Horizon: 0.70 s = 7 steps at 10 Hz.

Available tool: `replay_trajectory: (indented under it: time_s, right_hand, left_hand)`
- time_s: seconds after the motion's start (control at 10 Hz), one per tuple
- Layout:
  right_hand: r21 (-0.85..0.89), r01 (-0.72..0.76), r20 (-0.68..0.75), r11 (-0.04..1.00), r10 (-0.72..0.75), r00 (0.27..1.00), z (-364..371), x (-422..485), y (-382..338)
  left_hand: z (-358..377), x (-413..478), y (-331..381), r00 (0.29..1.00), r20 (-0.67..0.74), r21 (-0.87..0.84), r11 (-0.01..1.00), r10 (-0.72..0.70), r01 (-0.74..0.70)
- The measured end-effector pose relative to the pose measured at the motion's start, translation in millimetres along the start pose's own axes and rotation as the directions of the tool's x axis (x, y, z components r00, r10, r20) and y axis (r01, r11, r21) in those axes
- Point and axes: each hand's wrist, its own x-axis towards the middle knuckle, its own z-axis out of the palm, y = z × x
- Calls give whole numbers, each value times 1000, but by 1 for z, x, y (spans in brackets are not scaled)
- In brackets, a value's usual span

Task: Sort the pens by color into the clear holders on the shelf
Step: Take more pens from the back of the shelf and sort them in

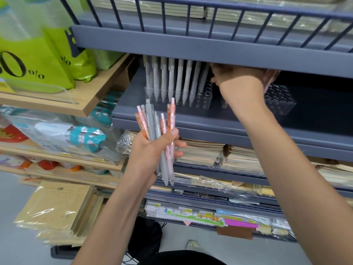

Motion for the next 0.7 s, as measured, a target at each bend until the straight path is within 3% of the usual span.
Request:
replay_trajectory:
  time_s: [0.1,0.2,0.3,0.5,0.6,0.7]
  right_hand:
    - [158,72,128,985,-93,987,-3,-14,0]
    - [192,120,401,974,-189,896,-1,-32,4]
    - [191,116,461,975,-193,866,0,-43,16]
    - [417,-138,345,899,-16,939,-19,-59,42]
    - [436,-121,327,892,-32,945,-27,-69,52]
    - [378,-47,216,924,-39,976,-38,-68,61]
  left_hand:
    - [3,-1,-2,999,36,-16,1000,8,-7]
    - [9,-2,-3,997,71,-24,1000,-6,8]
    - [15,-2,-4,994,110,-8,1000,-6,7]
    - [30,-3,-9,987,161,37,999,-16,10]
    - [48,-1,-15,984,178,47,999,-18,10]
    - [69,1,-22,976,216,53,998,-38,27]
